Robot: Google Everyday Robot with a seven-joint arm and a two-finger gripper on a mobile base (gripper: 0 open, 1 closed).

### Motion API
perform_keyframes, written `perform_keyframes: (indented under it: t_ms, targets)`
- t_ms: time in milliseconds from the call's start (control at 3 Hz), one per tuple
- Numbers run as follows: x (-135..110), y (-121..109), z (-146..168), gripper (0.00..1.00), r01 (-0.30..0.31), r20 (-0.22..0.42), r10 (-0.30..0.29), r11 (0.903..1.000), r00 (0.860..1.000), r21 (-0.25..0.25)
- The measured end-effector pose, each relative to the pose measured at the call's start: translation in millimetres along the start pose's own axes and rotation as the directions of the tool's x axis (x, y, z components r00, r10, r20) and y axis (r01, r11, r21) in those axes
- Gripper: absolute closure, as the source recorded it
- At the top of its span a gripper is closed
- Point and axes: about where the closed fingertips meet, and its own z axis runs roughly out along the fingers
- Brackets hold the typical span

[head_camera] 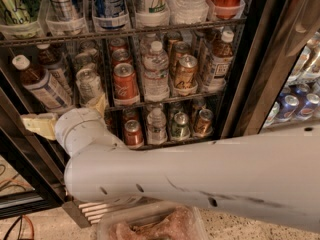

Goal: Pick 7up can from middle shelf of fridge

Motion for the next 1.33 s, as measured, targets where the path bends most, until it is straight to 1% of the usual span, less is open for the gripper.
perform_keyframes:
  t_ms: [333, 667, 1000, 1333]
  targets:
    - [11.1, -15.1, 1.5, 0.01, 0.068, -0.037, -0.065, 0.9951, 0.997, 0.072]
    - [17.1, -30.2, -1.4, 0.05, 0.095, -0.052, -0.089, 0.9865, 0.995, 0.133]
    - [19.7, -39.7, -0.7, 0.10, 0.100, -0.053, -0.092, 0.9812, 0.994, 0.165]
    - [18.1, -40.7, 7.5, 0.13, 0.098, -0.043, -0.092, 0.9822, 0.995, 0.161]
